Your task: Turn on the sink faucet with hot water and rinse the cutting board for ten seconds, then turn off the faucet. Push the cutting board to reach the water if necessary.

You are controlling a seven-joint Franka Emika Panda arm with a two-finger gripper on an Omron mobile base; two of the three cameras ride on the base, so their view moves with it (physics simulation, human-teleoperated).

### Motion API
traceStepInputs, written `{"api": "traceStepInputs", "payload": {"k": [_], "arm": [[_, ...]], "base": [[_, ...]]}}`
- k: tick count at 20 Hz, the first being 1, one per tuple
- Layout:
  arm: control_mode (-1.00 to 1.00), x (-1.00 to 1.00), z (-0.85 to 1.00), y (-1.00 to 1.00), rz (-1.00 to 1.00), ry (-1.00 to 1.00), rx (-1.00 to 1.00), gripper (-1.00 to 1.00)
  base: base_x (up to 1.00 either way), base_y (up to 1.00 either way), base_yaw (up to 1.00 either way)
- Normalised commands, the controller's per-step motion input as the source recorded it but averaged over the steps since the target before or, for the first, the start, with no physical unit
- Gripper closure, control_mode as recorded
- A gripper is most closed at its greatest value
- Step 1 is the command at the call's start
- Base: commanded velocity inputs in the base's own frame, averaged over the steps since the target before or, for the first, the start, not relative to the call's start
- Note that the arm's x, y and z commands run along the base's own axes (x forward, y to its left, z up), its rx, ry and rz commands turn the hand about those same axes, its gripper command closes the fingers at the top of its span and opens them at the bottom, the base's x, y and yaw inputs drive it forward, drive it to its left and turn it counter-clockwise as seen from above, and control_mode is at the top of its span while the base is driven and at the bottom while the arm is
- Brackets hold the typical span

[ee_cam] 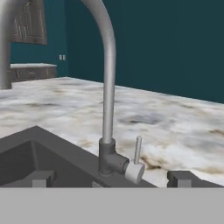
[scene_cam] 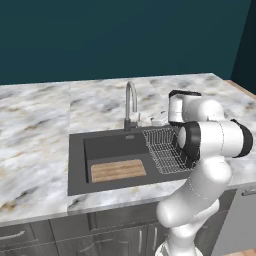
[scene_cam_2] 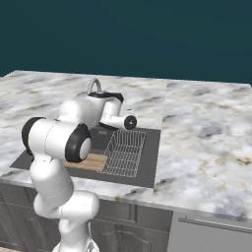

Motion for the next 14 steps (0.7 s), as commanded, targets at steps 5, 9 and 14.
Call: {"api": "traceStepInputs", "payload": {"k": [5,9,14], "arm": [[-1.0,0.26,-0.15,0.0,0.0,-0.04,0.0,-1.0],[-1.0,0.18,-0.01,0.0,0.0,-0.03,0.0,-1.0],[-1.0,0.26,-0.02,0.0,0.01,0.0,0.0,-1.0]], "base": [[0.0,0.0,0.0],[0.0,0.0,0.0],[0.0,0.0,0.0]]}}
